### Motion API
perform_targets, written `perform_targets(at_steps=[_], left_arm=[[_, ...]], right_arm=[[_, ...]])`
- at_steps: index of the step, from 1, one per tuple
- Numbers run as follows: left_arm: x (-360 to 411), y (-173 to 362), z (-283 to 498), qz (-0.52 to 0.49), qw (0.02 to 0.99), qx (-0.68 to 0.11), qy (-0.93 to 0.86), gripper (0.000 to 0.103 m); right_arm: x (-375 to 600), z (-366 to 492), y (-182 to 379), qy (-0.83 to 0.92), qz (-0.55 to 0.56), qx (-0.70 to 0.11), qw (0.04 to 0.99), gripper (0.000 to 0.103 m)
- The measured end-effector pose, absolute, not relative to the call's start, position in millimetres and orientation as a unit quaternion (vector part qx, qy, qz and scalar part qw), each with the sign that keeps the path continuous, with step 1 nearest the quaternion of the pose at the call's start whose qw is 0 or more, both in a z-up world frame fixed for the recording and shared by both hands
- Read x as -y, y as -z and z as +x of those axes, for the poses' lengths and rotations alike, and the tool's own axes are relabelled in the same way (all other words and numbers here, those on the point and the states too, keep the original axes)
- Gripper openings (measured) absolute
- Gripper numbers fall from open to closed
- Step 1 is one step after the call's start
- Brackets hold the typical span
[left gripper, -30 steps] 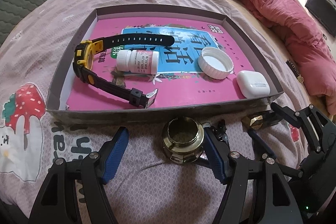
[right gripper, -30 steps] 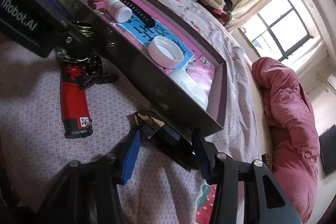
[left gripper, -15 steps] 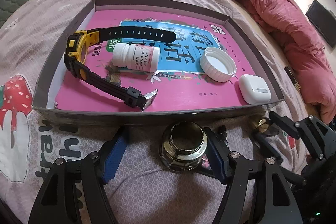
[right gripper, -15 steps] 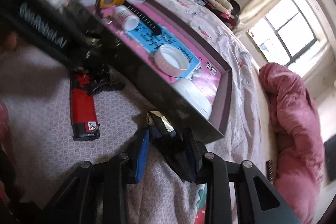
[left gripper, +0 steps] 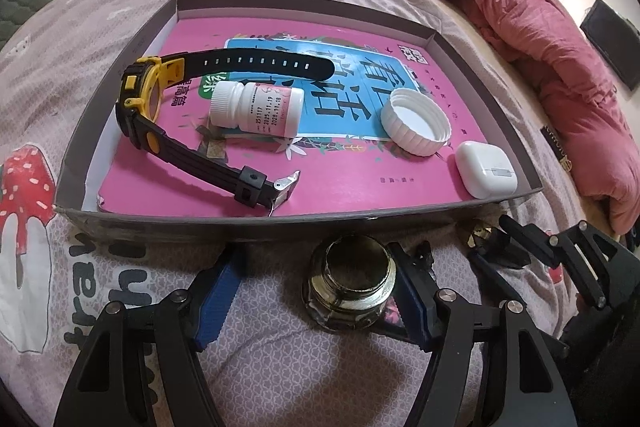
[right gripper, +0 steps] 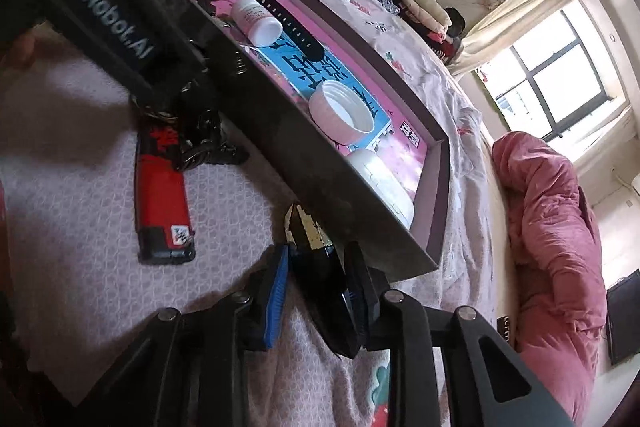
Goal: Organize rigid objects
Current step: 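Close the left tool on the brass jar while the right tool grasps the black-gold tube, then lift the brass jar with the left tool while the right tool lifts the tube over the box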
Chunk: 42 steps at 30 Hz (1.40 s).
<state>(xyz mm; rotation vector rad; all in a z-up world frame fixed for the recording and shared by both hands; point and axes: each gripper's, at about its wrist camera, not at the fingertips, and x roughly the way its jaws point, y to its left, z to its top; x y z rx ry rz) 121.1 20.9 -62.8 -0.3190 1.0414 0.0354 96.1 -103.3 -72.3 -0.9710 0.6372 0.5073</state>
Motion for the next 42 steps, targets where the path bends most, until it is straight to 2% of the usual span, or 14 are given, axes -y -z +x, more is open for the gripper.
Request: perform_targets(at_steps=[5, 9, 14, 19, 29, 42], left_arm=[[-16.6, 63.7, 122.7, -0.139, 0.857, -0.496, -0.020, 0.072], [-17.7, 61.7, 120.5, -0.142, 0.858, -0.494, -0.020, 0.069], [-26.3, 60.9, 116.7, -0.155, 0.856, -0.492, -0.022, 0.053], [-35.3, 60.2, 114.7, -0.173, 0.854, -0.491, -0.022, 0.040], [-44.8, 50.9, 105.5, -0.204, 0.855, -0.477, -0.014, 0.038], [-48.9, 23.1, 87.8, -0.197, 0.873, -0.447, -0.016, 0.037]], right_arm=[[107.8, 95.9, 68.4, -0.242, -0.439, -0.290, 0.815, 0.029], [126.3, 94.0, 42.9, -0.263, -0.355, -0.303, 0.844, 0.026], [153.9, 102.6, 14.5, -0.285, -0.214, -0.330, 0.874, 0.025], [165.6, 109.8, 4.8, -0.296, -0.124, -0.346, 0.882, 0.025], [173.8, 111.9, -1.9, -0.295, -0.065, -0.346, 0.888, 0.025], [169.1, 101.3, -16.2, -0.300, -0.053, -0.326, 0.895, 0.025]])
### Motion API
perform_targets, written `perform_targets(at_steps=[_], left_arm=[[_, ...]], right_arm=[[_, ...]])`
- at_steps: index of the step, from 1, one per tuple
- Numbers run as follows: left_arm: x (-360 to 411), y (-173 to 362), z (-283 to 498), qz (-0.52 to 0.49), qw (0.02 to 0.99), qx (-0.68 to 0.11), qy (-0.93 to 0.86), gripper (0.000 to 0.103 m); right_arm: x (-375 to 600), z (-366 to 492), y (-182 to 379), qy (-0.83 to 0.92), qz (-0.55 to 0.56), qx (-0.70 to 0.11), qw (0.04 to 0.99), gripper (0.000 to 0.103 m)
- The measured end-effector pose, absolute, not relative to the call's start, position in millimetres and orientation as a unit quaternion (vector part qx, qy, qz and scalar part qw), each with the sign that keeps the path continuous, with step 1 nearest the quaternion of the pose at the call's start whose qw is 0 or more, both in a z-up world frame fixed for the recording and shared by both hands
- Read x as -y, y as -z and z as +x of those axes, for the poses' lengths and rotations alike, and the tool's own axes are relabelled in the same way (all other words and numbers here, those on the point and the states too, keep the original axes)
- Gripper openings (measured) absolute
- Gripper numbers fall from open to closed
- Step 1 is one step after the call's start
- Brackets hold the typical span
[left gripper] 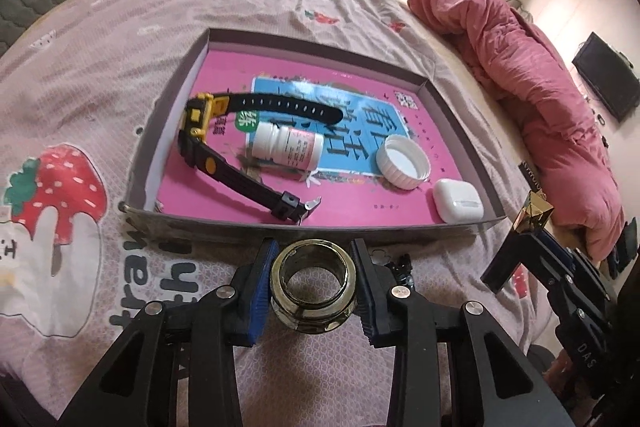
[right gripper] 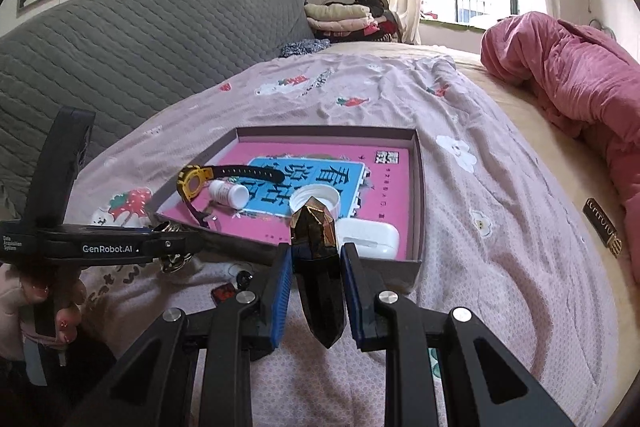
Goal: Organize rigid objects
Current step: 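Lift the brass jar with the left tool while the right tool lifts the tube over the box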
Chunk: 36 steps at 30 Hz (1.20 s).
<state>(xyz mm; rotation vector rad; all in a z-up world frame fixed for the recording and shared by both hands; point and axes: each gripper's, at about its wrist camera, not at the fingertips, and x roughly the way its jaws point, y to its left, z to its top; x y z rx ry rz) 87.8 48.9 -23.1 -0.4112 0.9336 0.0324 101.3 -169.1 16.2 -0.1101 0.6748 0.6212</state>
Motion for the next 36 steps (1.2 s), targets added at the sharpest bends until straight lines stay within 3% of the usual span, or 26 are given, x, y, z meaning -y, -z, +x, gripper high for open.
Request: perform_targets(at_steps=[36], left_arm=[[-49.8, -31.3, 60.1, -0.145, 0.923, -0.354, -0.032, 0.037]], right_arm=[[176.3, 91.4, -47.3, -0.273, -0.001, -0.291, 0.917, 0.025]])
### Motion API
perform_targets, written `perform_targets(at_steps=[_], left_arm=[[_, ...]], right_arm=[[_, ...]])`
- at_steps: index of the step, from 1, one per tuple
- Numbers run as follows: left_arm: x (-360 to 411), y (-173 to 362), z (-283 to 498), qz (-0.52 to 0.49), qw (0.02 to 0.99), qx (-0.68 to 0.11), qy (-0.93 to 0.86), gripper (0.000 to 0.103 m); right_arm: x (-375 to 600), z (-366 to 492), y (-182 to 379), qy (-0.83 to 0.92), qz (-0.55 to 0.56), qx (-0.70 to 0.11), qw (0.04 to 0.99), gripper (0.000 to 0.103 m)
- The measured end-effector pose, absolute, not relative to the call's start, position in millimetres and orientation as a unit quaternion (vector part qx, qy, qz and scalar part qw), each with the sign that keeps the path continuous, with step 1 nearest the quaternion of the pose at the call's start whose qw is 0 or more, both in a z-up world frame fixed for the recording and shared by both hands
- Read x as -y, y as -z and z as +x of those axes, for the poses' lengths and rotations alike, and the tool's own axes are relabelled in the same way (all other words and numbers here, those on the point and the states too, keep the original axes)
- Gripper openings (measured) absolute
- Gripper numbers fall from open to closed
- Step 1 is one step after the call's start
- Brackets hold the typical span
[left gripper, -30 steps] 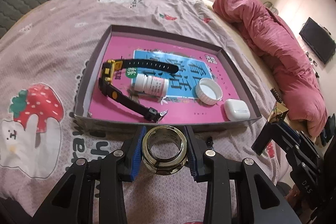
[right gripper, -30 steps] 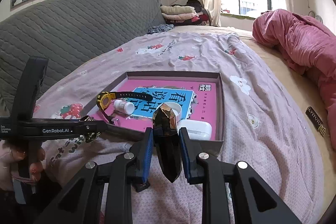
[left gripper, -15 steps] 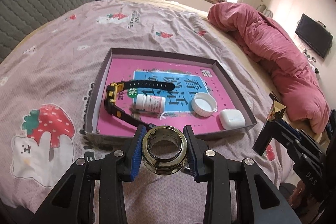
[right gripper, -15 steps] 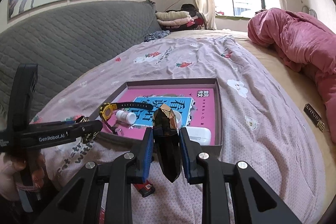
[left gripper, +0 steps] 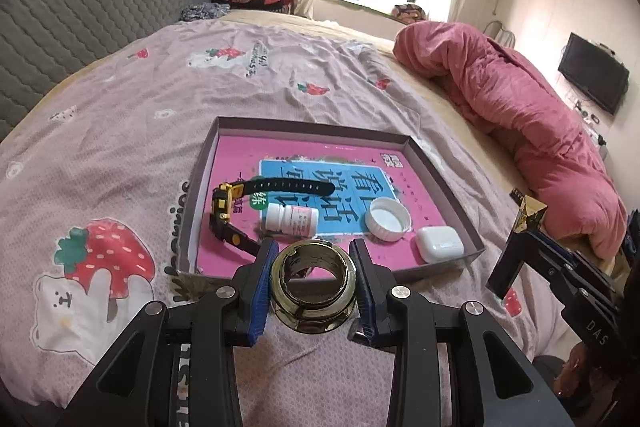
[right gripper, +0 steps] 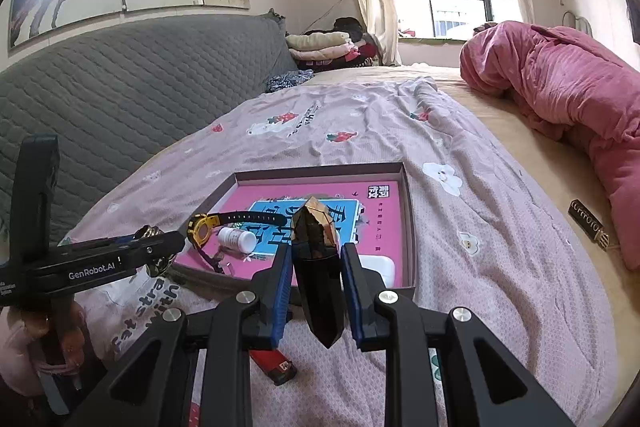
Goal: Organize rigid objects
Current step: 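Lift the brass jar with the left tool while the right tool lifts the tube over the box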
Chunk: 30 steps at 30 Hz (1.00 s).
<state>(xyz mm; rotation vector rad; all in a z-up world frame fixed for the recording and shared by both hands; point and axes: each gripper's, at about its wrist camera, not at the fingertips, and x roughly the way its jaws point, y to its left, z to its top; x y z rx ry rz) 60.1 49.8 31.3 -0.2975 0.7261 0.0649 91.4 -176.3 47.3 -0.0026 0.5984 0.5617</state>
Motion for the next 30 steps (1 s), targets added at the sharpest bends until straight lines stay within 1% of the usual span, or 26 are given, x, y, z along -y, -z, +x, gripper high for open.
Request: perform_targets(at_steps=[14, 30], left_arm=[[-55.8, -35.2, 61.8, -0.144, 0.931, -0.334, -0.037, 0.037], [-58.8, -23.3, 76.3, -0.156, 0.927, -0.340, -0.033, 0.037]], right_arm=[[179.5, 98.8, -56.0, -0.263, 0.026, -0.280, 0.923, 0.025], [165.6, 116.8, -53.6, -0.266, 0.058, -0.276, 0.922, 0.025]])
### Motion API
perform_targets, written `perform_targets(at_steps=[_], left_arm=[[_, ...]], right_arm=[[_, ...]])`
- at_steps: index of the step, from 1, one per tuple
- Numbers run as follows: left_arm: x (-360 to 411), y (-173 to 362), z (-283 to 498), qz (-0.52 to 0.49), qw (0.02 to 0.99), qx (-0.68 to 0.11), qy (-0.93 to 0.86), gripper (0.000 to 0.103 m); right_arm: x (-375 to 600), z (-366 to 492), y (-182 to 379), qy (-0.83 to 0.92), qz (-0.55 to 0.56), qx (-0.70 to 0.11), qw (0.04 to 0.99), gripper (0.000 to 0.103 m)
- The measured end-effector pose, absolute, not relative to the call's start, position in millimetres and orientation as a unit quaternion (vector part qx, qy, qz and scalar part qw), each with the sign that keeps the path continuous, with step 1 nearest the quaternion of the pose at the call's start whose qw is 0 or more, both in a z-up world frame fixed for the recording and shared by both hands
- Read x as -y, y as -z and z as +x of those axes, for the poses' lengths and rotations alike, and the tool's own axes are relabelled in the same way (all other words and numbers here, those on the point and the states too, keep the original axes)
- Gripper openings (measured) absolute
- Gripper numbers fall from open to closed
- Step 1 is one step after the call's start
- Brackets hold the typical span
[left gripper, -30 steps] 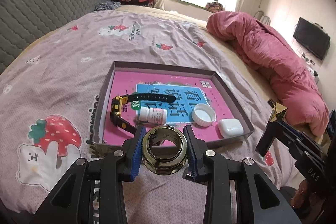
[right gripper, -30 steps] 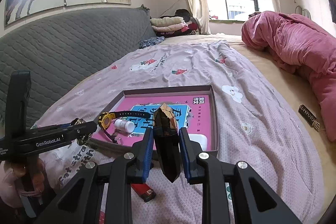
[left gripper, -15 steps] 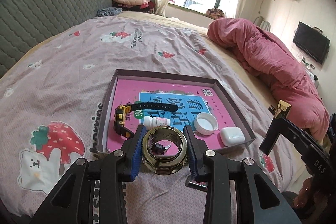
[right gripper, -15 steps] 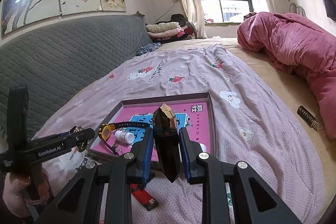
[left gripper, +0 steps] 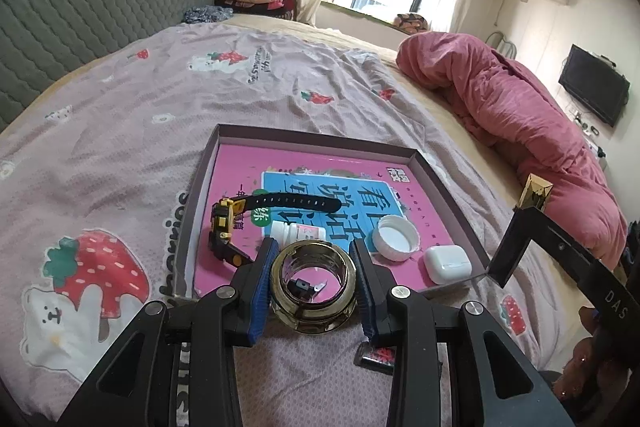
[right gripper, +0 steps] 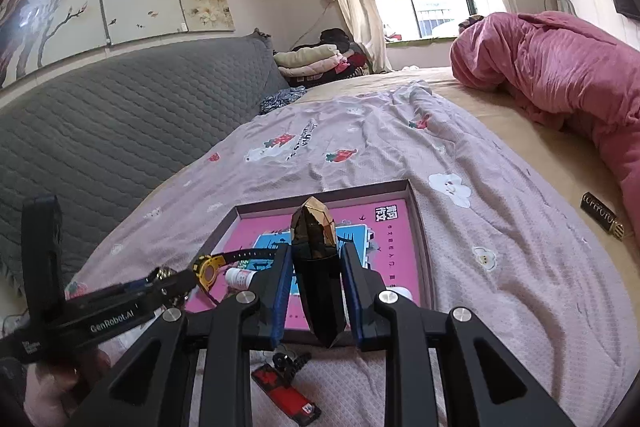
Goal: Organize rigid objects
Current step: 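Lift the brass jar with the left tool while the right tool lifts the tube over the box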
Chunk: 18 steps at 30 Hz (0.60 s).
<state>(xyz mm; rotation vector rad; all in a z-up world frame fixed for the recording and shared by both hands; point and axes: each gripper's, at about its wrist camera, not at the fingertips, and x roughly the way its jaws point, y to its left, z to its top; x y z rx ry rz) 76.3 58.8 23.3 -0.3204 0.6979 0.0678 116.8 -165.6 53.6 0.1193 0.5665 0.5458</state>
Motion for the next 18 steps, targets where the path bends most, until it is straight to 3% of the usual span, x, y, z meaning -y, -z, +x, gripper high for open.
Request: perform_targets(at_steps=[18], left_arm=[[-69.1, 6.0, 109.6, -0.167, 0.915, -0.365, -0.032, 0.037]], right_arm=[[126.8, 134.1, -39.2, -0.277, 0.024, -0.282, 0.918, 0.025]])
